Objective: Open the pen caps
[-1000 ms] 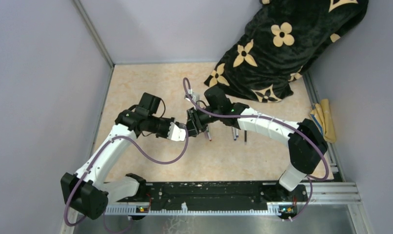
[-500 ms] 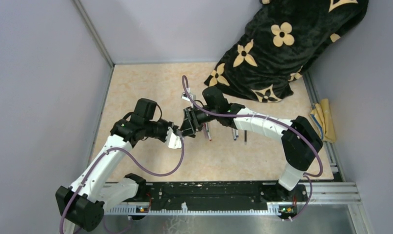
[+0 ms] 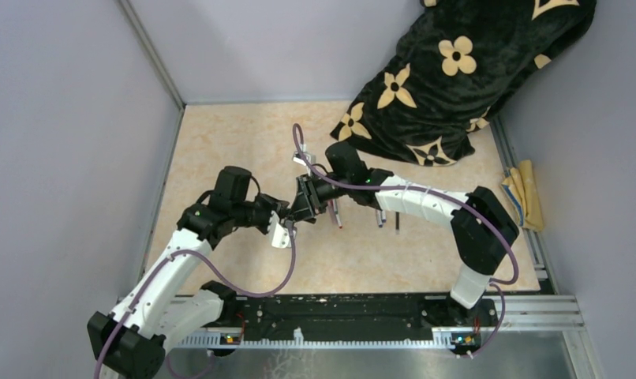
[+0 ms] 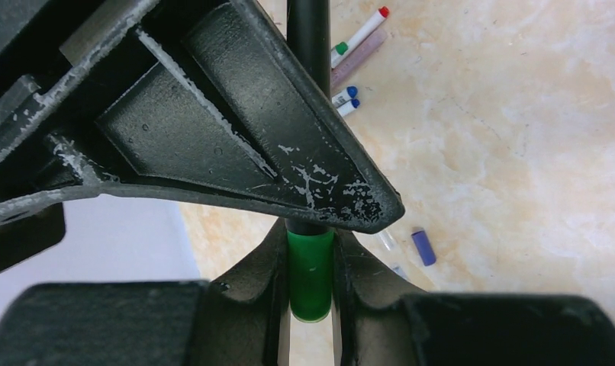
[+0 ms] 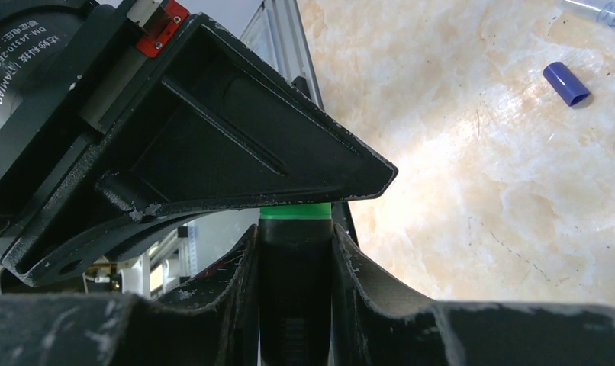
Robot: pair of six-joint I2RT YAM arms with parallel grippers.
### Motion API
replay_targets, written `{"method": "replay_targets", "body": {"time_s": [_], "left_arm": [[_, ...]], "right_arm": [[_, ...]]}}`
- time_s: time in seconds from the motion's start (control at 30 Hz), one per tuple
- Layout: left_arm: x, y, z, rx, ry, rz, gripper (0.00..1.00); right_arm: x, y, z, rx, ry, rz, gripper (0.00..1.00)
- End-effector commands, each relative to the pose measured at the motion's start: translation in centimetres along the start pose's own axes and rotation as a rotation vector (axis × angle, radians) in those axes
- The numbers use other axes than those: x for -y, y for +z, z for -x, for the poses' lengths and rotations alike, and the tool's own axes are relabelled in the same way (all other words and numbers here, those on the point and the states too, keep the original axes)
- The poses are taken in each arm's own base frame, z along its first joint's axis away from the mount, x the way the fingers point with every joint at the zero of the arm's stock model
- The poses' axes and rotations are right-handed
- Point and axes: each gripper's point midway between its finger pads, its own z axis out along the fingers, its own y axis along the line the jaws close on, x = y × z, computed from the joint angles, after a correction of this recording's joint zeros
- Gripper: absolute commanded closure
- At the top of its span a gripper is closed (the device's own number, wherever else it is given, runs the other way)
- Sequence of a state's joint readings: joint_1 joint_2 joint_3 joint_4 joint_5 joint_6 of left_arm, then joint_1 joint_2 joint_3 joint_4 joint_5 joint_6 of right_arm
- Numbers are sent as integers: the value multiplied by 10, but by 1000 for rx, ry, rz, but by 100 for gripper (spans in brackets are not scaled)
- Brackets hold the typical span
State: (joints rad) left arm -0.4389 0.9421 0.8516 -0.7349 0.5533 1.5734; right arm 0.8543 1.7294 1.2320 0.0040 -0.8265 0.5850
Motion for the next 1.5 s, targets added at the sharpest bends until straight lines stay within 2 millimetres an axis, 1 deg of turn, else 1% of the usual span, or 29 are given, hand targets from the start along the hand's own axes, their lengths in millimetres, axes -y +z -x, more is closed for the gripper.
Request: {"method": "replay_targets", "body": {"time_s": [0.0, 0.13, 0.27, 0.37, 0.47, 0.63, 0.8, 0.87, 0.97, 1.03, 1.07, 1.17, 1.23, 1.3, 1.33, 1.37, 1.47], "left_arm": [[-7, -2, -16, -90, 116, 80, 100], [-6, -3, -30, -161, 110, 68, 100], [-11, -1, -41, -202, 67, 48, 100], [-13, -1, -48, -219, 64, 40, 100], [-16, -2, -56, -240, 70, 41, 100], [-23, -10, -71, -274, 66, 48, 100], [-25, -17, -90, -319, 67, 51, 100], [-28, -19, -94, -327, 54, 65, 100], [-31, -17, -89, -294, 27, 74, 100], [-29, -13, -83, -255, -9, 82, 100], [-27, -11, -82, -240, -39, 82, 100], [-12, 3, -85, -209, -172, 61, 100], [-1, 15, -93, -212, -279, 38, 100], [10, 28, -106, -235, -382, 6, 100], [15, 35, -113, -244, -435, -12, 100], [15, 40, -118, -247, -488, -19, 100], [20, 58, -134, -255, -609, -59, 100]], "right_arm": [[-18, -11, -4, -4, -35, 27, 100], [-7, -24, -24, -22, -5, -12, 100], [6, -38, -45, -32, 22, -57, 100], [12, -48, -57, -39, 27, -94, 100], [17, -54, -69, -40, 32, -125, 100], [26, -63, -89, -56, 41, -171, 100], [32, -70, -102, -59, 54, -199, 100], [33, -72, -105, -58, 55, -206, 100], [37, -73, -102, -46, 52, -230, 100], [44, -77, -94, -22, 43, -288, 100], [53, -82, -89, 1, 43, -341, 100], [71, -106, -61, 140, 22, -510, 100], [83, -126, -46, 236, 8, -646, 100], [92, -145, -37, 316, 7, -755, 100], [96, -153, -35, 347, 12, -798, 100], [99, -159, -35, 373, 17, -829, 100], [114, -178, -37, 424, 48, -929, 100]]}}
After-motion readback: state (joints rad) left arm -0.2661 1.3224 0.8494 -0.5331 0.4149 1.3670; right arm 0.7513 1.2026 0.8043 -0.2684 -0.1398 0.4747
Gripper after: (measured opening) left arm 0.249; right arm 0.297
